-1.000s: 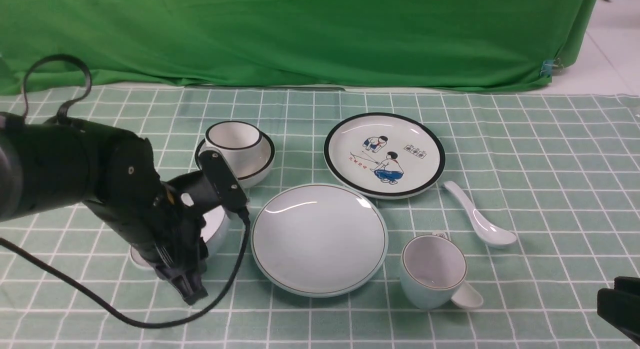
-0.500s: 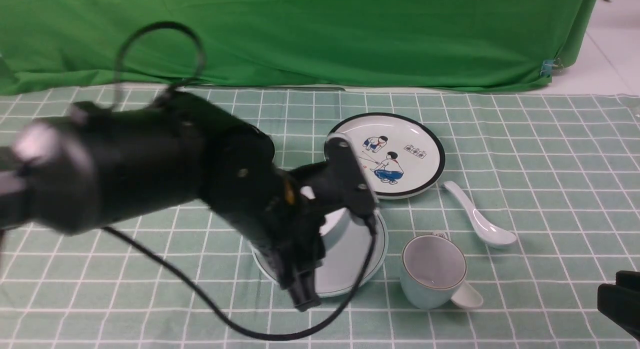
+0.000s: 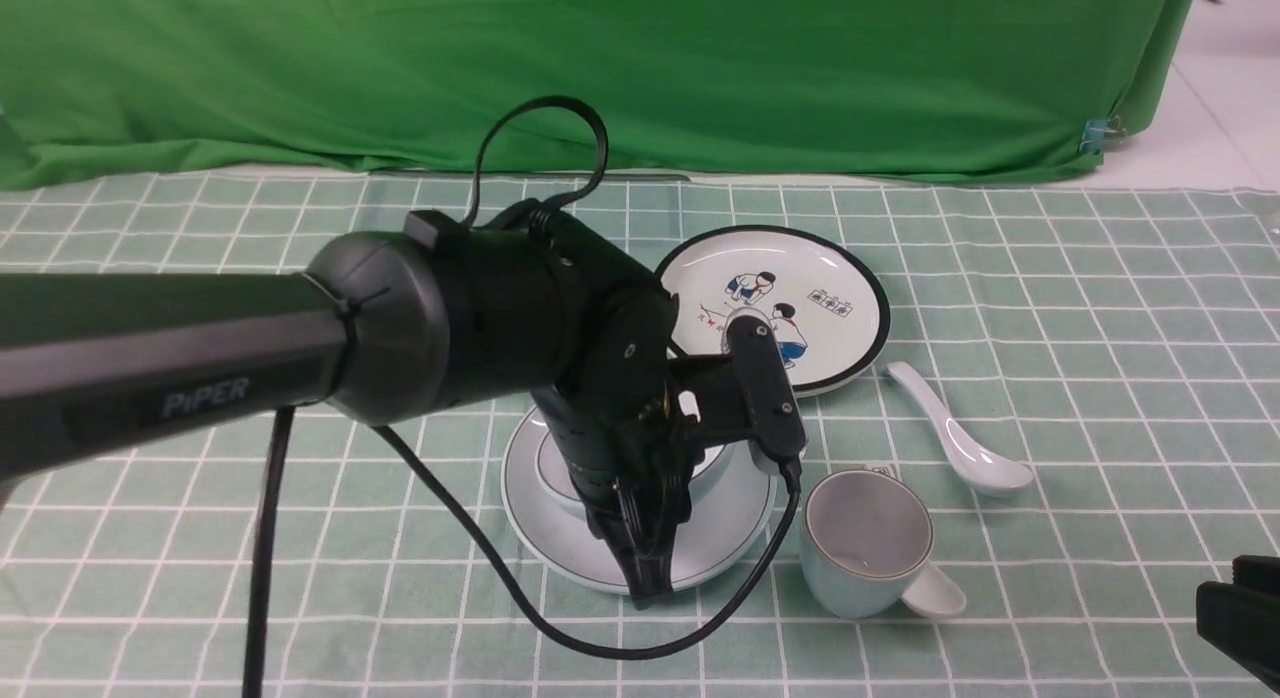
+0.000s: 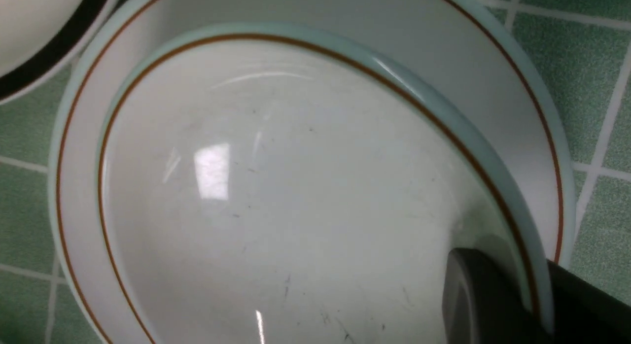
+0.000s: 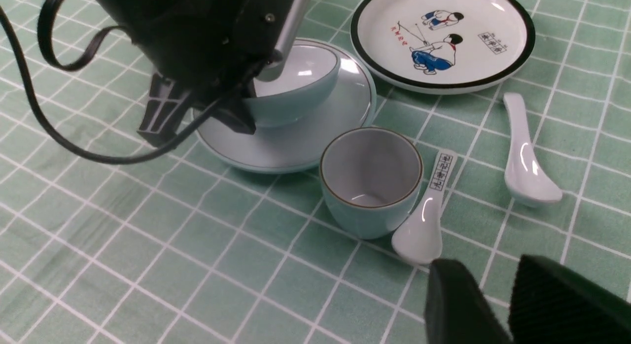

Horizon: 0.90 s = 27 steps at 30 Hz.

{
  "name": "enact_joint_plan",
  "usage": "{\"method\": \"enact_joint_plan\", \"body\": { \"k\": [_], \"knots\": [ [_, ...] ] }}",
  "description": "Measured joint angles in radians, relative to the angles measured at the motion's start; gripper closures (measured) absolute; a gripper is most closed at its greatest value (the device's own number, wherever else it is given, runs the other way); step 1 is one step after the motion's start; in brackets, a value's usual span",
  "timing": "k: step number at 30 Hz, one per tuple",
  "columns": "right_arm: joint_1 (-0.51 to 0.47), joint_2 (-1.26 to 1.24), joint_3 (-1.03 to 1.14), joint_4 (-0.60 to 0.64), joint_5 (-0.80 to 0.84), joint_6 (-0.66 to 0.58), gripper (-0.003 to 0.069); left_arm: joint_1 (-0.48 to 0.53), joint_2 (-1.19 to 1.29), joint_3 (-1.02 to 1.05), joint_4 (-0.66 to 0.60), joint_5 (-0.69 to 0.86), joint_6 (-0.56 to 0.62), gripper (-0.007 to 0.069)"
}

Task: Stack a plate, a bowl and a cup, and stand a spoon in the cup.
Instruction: Use the left arm to put the blue rice bowl into the blue large plate in the middle

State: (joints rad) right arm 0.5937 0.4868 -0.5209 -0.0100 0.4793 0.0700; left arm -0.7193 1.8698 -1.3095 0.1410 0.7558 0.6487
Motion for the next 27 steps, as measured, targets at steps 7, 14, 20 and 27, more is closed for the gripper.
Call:
{"method": "enact_joint_plan", "body": {
  "k": [7, 14, 20, 27],
  "knots": [
    [0.000, 0.000, 0.000, 0.000, 0.000, 0.003, 0.0418, 0.000, 0.001, -0.001, 0.033, 0.000, 0.002, 0.0550],
    [0.000, 0.011, -0.005, 0.000, 0.008, 0.003, 0.0404, 0.000, 0.001, -0.001, -0.015, 0.003, 0.000, 0.0342],
    [0.000, 0.148, -0.106, 0.000, 0.157, 0.000, 0.0401, 0.000, -0.064, -0.011, -0.160, 0.049, -0.033, 0.0179],
    [0.000, 0.416, -0.278, 0.003, 0.325, -0.038, 0.0338, 0.000, -0.315, -0.028, -0.216, 0.052, -0.205, 0.0332]
  ]
}}
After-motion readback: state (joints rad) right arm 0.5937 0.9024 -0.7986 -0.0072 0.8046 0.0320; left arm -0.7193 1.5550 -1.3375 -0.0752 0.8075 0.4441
